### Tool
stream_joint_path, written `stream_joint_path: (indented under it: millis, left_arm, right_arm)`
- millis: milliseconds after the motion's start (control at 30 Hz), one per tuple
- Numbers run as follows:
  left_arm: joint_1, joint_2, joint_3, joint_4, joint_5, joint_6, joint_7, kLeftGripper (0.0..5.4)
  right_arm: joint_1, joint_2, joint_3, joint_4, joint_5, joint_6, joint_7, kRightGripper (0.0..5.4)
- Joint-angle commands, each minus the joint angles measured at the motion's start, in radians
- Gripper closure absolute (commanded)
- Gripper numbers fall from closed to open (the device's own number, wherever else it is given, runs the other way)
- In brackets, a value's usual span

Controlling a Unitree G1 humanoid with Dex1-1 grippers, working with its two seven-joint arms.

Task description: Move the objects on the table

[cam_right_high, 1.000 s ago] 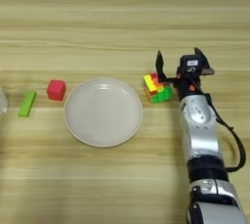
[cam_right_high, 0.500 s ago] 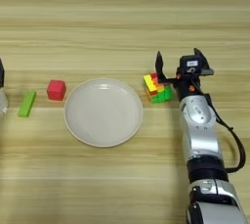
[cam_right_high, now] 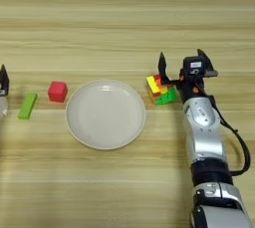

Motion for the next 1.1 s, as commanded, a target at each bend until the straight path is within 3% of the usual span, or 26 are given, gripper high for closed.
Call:
stream_joint_path:
  millis: [33,333,1100]
  left_arm:
    - [-0.017,0.011,-0.006,0.029,0.009,0.008,0.003,0.04]
    - [-0.017,0.012,-0.008,0.039,0.010,0.008,0.006,0.04]
    - [-0.008,0.018,-0.019,0.034,0.003,0.001,-0.009,1.98]
  right_arm:
    - [-0.014,0.002,-0.002,0.000,0.005,0.004,-0.001,0.00]
    - [-0.011,-0.001,-0.004,0.000,0.005,0.003,0.000,0.00]
    - [-0.010,-0.004,-0.005,-0.002,0.005,0.005,0.002,0.00]
